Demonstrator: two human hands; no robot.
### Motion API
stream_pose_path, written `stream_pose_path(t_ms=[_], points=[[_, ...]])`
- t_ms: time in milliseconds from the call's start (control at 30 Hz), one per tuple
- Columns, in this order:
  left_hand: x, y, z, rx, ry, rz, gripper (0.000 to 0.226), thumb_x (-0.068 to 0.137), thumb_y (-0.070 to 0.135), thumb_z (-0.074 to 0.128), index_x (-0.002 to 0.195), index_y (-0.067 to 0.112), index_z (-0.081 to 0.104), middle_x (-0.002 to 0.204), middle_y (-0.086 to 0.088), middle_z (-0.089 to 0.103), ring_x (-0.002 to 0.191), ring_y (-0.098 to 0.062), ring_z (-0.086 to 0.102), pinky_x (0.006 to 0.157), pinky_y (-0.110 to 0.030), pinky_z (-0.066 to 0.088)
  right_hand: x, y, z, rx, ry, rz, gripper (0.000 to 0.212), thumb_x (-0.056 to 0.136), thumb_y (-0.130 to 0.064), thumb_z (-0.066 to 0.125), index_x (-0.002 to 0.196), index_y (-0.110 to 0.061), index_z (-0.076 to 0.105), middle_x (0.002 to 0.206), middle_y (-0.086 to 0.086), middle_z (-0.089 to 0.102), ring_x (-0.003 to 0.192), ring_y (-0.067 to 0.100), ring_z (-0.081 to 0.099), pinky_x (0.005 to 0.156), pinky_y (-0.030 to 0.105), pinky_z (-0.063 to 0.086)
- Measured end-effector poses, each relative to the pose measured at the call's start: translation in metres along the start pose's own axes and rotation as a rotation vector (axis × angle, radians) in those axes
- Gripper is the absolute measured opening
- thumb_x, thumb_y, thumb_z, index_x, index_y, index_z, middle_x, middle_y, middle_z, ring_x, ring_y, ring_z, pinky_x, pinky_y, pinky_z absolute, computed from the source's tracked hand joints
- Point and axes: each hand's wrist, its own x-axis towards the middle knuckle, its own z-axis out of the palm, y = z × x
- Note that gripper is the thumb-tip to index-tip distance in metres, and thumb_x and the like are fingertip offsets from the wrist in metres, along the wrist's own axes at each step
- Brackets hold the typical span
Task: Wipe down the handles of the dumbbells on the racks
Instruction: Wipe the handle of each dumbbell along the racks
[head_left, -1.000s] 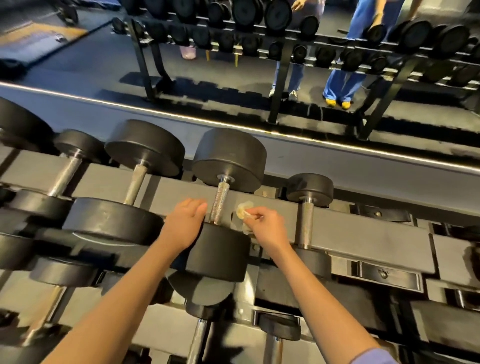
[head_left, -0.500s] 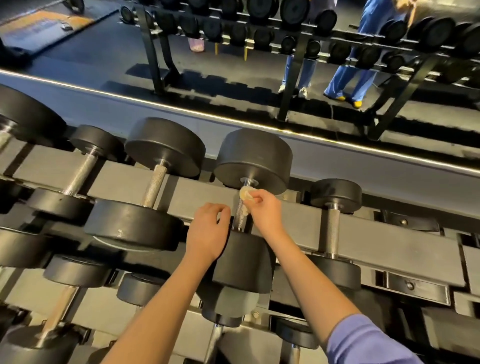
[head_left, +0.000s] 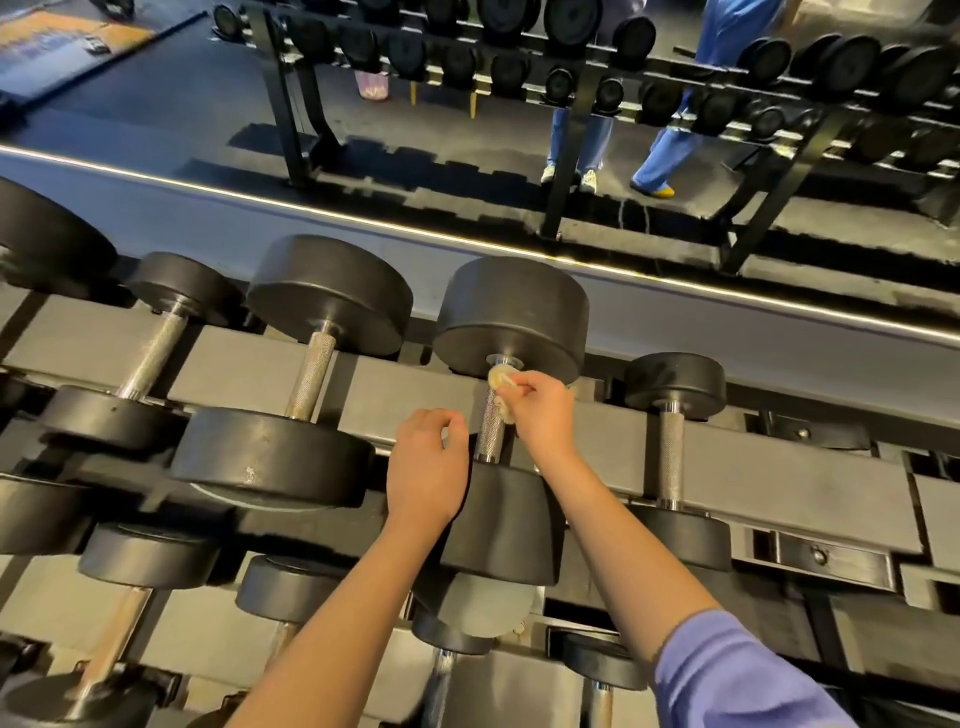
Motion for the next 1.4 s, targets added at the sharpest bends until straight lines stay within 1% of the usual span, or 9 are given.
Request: stream_pose_path(t_ms=[267, 433, 600, 733, 900, 1067, 1200, 1300, 1400], points=[[0.0, 0.0, 0.0, -0.01, 0.025, -0.025, 0.03, 0.099, 0.031, 0.04, 0.115, 0.017, 0.062, 0.108, 0.01, 0.054, 0.106, -0.01, 0.05, 0.086, -0.025, 0.037, -0.008, 0.011, -0.013, -0.025, -0.219, 0.096, 0.015, 0.081, -0.012, 0.073, 0.081, 0.002, 0.07, 0.072, 0.003, 0.058, 0.068, 0.011, 0.05, 0.059, 0.021, 0.036], [-0.002, 0.004, -0.001, -0.039, 0.029, -0.028, 0.025, 0.099, 0.028, 0.041, 0.106, 0.018, 0.062, 0.105, 0.009, 0.055, 0.099, -0.006, 0.048, 0.083, -0.023, 0.034, 0.007, 0.006, -0.007, 0.018, -0.105, -0.002, 0.006, 0.081, -0.014, 0.072, 0.077, -0.009, 0.071, 0.085, 0.005, 0.063, 0.077, 0.014, 0.054, 0.07, 0.021, 0.039], [-0.002, 0.006, -0.002, -0.035, 0.015, -0.04, 0.025, 0.1, 0.028, 0.041, 0.112, 0.018, 0.061, 0.108, 0.01, 0.054, 0.104, -0.008, 0.049, 0.087, -0.024, 0.036, 0.009, 0.003, 0.0, 0.074, -0.022, 0.003, 0.013, 0.086, -0.017, 0.068, 0.082, -0.005, 0.072, 0.083, 0.004, 0.061, 0.073, 0.011, 0.052, 0.059, 0.009, 0.034], [-0.003, 0.006, -0.002, -0.033, 0.008, -0.057, 0.025, 0.1, 0.028, 0.042, 0.113, 0.019, 0.061, 0.109, 0.01, 0.055, 0.103, -0.006, 0.05, 0.086, -0.023, 0.036, -0.002, 0.015, -0.01, 0.064, -0.236, 0.062, 0.025, 0.086, -0.012, 0.064, 0.063, -0.003, 0.065, 0.059, 0.004, 0.049, 0.05, 0.007, 0.042, 0.047, 0.018, 0.034], [-0.003, 0.008, -0.003, -0.019, 0.005, -0.067, 0.019, 0.1, 0.027, 0.042, 0.108, 0.023, 0.059, 0.107, 0.009, 0.055, 0.099, -0.006, 0.05, 0.085, -0.023, 0.035, -0.007, 0.01, -0.022, 0.042, -0.338, 0.094, 0.02, 0.088, -0.015, 0.064, 0.068, -0.018, 0.062, 0.064, -0.005, 0.055, 0.051, 0.005, 0.048, 0.038, 0.008, 0.033], [-0.002, 0.008, -0.003, -0.02, -0.003, -0.066, 0.018, 0.099, 0.028, 0.043, 0.108, 0.026, 0.059, 0.108, 0.01, 0.055, 0.1, -0.004, 0.05, 0.085, -0.022, 0.035, 0.0, 0.003, -0.015, 0.102, -0.214, 0.109, 0.023, 0.089, -0.018, 0.06, 0.067, -0.014, 0.06, 0.063, -0.002, 0.053, 0.057, 0.007, 0.047, 0.044, 0.01, 0.034], [-0.002, 0.004, -0.003, -0.049, -0.004, -0.066, 0.022, 0.099, 0.029, 0.043, 0.114, 0.024, 0.059, 0.112, 0.011, 0.055, 0.105, -0.006, 0.05, 0.089, -0.024, 0.038, -0.005, 0.01, -0.012, 0.151, -0.203, 0.114, 0.034, 0.085, -0.015, 0.068, 0.053, -0.016, 0.057, 0.048, -0.01, 0.044, 0.047, 0.002, 0.041, 0.047, 0.016, 0.034], [-0.001, 0.004, -0.002, -0.064, 0.003, -0.058, 0.019, 0.1, 0.026, 0.043, 0.111, 0.024, 0.058, 0.106, 0.013, 0.052, 0.102, -0.005, 0.049, 0.085, -0.022, 0.036, -0.014, 0.014, -0.013, -0.005, -0.332, 0.104, 0.011, 0.08, -0.016, 0.075, 0.071, -0.011, 0.071, 0.063, -0.004, 0.056, 0.059, 0.005, 0.051, 0.058, 0.02, 0.039], [0.0, 0.001, -0.003, -0.089, 0.004, -0.04, 0.017, 0.1, 0.024, 0.042, 0.105, 0.024, 0.058, 0.099, 0.012, 0.053, 0.094, -0.004, 0.049, 0.074, -0.017, 0.034, -0.018, 0.013, -0.012, -0.069, -0.366, 0.155, 0.012, 0.074, -0.013, 0.08, 0.082, -0.006, 0.074, 0.078, 0.0, 0.062, 0.075, 0.01, 0.056, 0.067, 0.02, 0.04]])
